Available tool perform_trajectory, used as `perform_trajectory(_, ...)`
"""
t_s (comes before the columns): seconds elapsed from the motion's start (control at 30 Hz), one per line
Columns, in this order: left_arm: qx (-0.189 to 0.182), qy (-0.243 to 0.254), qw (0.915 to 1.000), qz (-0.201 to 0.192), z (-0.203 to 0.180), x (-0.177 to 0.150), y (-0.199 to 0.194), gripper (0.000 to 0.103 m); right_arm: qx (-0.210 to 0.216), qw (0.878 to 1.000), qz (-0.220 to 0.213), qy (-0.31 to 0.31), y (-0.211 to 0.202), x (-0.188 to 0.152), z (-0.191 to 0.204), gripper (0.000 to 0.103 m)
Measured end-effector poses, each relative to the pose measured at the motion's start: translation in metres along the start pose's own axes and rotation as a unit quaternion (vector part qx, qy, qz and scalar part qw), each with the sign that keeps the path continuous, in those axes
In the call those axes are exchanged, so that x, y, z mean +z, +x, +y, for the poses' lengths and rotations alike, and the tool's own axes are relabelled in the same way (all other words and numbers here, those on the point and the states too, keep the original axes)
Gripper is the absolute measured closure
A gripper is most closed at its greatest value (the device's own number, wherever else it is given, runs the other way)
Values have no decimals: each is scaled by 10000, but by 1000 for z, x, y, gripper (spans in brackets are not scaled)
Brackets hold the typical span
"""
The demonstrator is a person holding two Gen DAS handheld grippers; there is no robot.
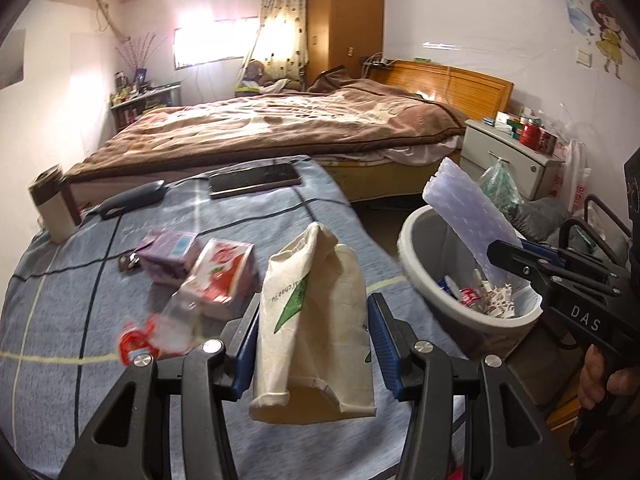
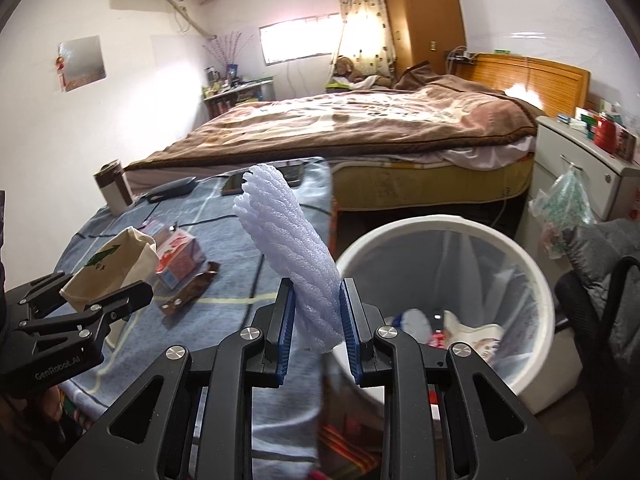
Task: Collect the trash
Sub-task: 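Carry the cloth bag in the left gripper while the right carries the foam net to the bin, then open both grippers over the bin, dropping the cloth bag and foam net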
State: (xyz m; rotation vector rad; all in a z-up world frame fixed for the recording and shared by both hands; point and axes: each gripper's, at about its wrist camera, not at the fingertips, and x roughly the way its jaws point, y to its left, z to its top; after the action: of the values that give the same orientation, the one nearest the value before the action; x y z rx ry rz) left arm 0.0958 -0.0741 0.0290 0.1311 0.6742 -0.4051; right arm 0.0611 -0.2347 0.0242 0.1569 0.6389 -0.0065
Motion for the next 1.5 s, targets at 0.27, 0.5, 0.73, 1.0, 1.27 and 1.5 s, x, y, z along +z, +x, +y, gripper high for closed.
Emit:
perform_trajectory(0.27, -217, 254, 9994, -66, -33, 17, 11, 51, -295, 9993, -99, 214, -9, 0, -21, 78)
perform_trajectory(0.5, -451, 459, 9979, -98, -65, 28, 22, 51, -594, 9972, -108, 433, -15, -6, -45, 78)
perform_trajectory(0.73, -652, 580, 9962, -56, -92, 36, 36, 51, -887, 9943, -103, 573, -19, -8, -64, 78)
perform_trajectory(1.0, -822, 721, 9940, -46, -117, 43, 50, 50, -1040, 9920, 6, 715, -18, -13, -81, 78)
perform_trajectory(1.27, -898, 714, 9933, 140, -129, 47, 70, 50, -1128, 9903, 188, 789, -8, -18, -90, 78)
perform_trajectory(1.5, -849, 725, 9930, 380, -138, 44, 90, 50, -1176, 9890, 370, 816, 1, -19, -97, 78)
